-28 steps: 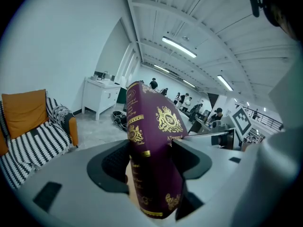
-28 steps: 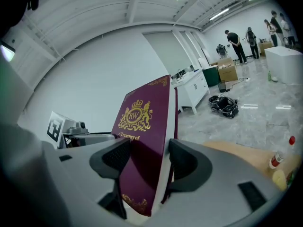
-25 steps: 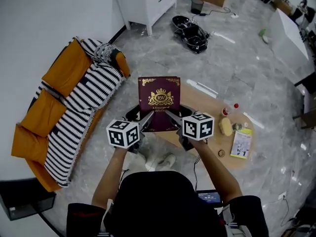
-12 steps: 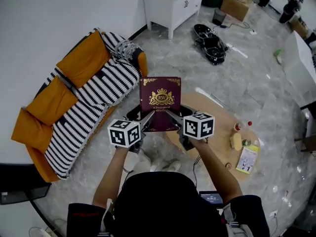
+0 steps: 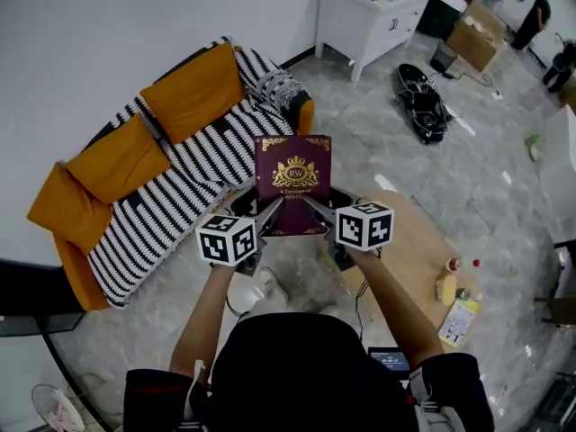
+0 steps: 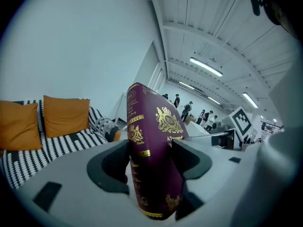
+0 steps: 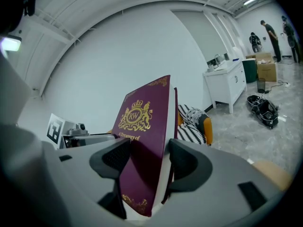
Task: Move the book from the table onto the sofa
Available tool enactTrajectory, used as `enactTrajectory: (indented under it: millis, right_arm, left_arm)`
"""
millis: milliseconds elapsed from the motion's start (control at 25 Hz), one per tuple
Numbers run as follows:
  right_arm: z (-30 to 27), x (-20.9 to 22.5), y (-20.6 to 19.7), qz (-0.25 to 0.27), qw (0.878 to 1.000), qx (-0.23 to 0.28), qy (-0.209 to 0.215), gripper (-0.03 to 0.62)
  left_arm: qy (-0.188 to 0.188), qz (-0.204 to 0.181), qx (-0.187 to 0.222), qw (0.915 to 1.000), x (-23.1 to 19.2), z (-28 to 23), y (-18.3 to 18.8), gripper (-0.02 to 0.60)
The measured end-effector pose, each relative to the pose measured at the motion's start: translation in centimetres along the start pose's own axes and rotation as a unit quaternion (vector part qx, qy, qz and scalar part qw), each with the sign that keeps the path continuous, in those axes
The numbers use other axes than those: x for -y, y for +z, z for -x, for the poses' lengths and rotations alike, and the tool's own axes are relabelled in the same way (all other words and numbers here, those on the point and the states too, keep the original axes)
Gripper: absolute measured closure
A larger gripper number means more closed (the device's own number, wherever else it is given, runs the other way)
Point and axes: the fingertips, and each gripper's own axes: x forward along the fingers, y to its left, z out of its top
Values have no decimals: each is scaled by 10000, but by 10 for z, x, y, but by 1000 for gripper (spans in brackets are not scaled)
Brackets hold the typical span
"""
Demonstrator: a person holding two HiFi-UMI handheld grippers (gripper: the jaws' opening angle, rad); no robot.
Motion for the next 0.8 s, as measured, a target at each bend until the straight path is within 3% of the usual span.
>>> enactTrajectory:
  millis: [600,800]
  right_arm:
    - [-158,-92,30,397,9969,-388,566,319]
    - [-181,-111,34,475,9954,-453,697,319]
  left_arm:
    - [596,417,437,9964,-160,68,40,288]
    - [721,532,585,9943,-184,84,46,288]
